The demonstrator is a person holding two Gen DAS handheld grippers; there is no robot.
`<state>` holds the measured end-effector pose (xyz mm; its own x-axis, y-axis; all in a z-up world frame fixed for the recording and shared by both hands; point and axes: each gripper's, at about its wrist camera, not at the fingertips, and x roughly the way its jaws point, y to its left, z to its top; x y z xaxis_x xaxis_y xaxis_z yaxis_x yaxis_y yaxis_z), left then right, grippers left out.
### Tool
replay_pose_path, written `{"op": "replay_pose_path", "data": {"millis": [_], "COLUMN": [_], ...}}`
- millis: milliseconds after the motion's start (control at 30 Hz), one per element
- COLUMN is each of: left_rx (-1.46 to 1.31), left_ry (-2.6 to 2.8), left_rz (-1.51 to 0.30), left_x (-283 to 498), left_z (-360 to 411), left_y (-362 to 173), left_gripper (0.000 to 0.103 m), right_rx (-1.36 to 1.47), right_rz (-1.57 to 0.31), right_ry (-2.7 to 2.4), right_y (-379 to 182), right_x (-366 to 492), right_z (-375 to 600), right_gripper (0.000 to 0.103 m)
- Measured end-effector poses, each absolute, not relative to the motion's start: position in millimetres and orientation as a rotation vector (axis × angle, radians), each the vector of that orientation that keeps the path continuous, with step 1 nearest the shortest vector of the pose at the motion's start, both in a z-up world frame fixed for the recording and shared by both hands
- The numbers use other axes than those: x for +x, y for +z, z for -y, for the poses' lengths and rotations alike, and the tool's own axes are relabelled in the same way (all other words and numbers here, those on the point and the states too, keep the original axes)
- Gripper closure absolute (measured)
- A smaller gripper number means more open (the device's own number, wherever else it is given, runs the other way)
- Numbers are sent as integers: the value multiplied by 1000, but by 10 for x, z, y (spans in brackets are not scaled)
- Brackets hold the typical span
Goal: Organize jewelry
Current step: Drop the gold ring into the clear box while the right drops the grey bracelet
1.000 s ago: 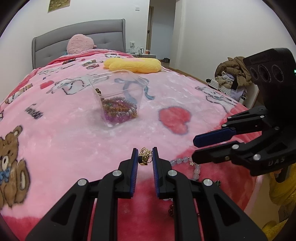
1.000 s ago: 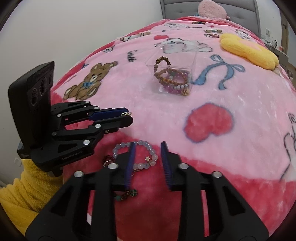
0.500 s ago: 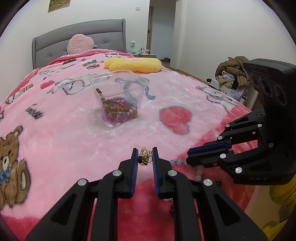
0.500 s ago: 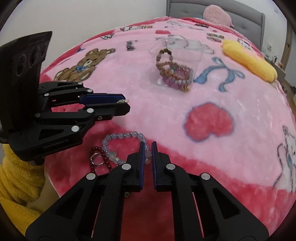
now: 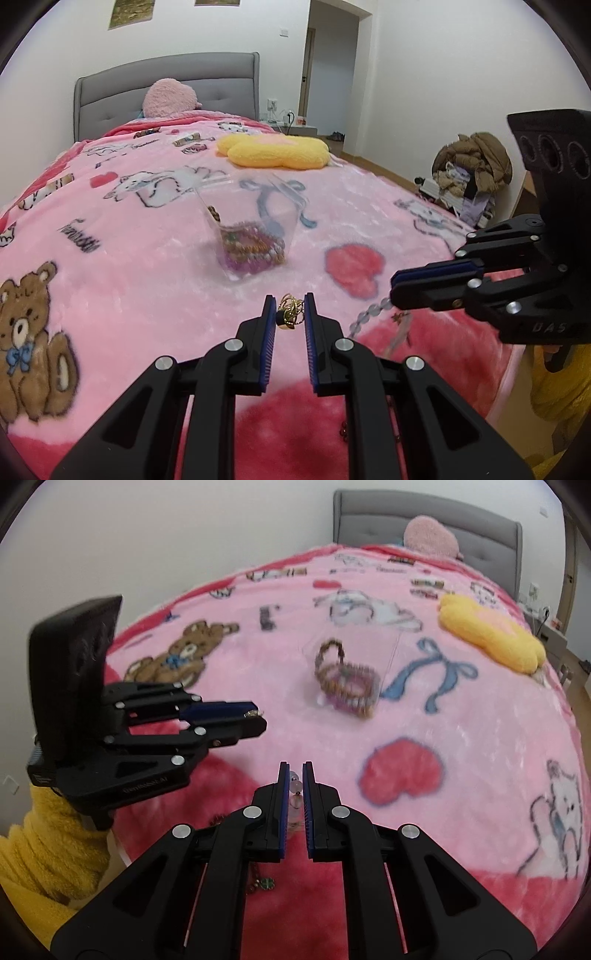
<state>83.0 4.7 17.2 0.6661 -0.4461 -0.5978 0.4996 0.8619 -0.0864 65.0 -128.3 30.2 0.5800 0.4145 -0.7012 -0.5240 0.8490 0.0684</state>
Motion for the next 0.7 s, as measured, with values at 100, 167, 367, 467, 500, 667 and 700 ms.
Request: {"op": "replay_pose_path", "data": {"millis": [100,167,367,467,500,667,700], "left_rx": [65,42,-18,-55,-64,-95,-97], "left_ry": [-525,-520,-509,-513,-514,-510,-510], "left_rz": [-636,-625,-601,-588,-588,-598,-601], "left_x": [865,896,1030,1145,1177,1432,1470], "left_z": [-78,-110,-178,-203,-205,-184,-180], "left_y": [229,274,437,556,585,729,735], "left_gripper": [88,88,88,88,88,88,88], "right_rx": [-144,-144,-135,-137,-134,-111,-123], "right_rz": [-747,-732,-701,-673,-665,-657,-655], "right_ry": [544,539,525,504,497,473,461], "right_y": [433,524,767,898,945,1065,1079], "right_x": [658,685,869,989,1047,1295,1360], "right_z": [1295,1301,1307,1297,1296,1271,1246], "right_gripper": [96,96,96,96,96,96,96]}}
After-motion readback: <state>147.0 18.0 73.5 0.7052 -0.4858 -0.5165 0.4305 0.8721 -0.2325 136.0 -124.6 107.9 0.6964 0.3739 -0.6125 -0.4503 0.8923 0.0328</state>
